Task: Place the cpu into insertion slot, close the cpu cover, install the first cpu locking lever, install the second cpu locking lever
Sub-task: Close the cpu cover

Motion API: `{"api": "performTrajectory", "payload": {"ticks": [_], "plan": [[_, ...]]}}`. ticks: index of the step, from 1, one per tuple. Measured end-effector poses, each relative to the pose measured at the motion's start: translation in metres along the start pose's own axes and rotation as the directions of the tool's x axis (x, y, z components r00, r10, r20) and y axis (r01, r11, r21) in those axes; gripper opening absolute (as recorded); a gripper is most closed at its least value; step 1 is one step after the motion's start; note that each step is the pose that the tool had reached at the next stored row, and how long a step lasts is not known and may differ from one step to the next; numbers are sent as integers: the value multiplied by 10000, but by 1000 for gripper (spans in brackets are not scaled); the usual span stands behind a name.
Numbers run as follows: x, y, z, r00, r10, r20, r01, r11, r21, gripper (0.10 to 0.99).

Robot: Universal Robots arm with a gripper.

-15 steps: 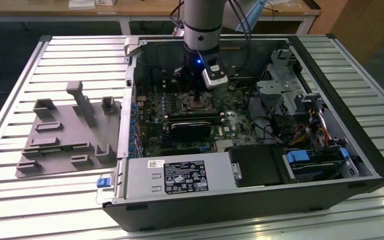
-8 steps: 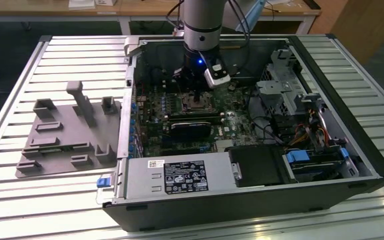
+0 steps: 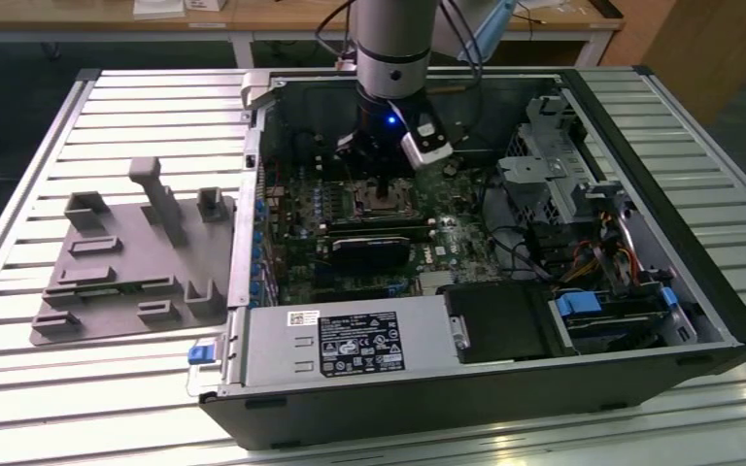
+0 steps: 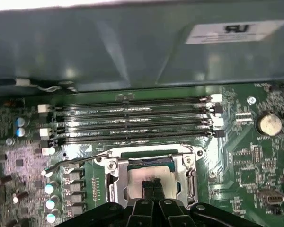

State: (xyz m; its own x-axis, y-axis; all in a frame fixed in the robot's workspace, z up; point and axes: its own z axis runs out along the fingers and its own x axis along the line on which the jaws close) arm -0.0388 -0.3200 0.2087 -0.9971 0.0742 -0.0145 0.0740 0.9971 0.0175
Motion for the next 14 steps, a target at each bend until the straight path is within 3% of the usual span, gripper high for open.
{"api": "performTrajectory", "payload": {"ticks": [5,14], "plan": [[36,-3,0,9999,-152,25,152,9999,32,102],[196,-14,4,9997,-219,141,218,9998,39,102]]}}
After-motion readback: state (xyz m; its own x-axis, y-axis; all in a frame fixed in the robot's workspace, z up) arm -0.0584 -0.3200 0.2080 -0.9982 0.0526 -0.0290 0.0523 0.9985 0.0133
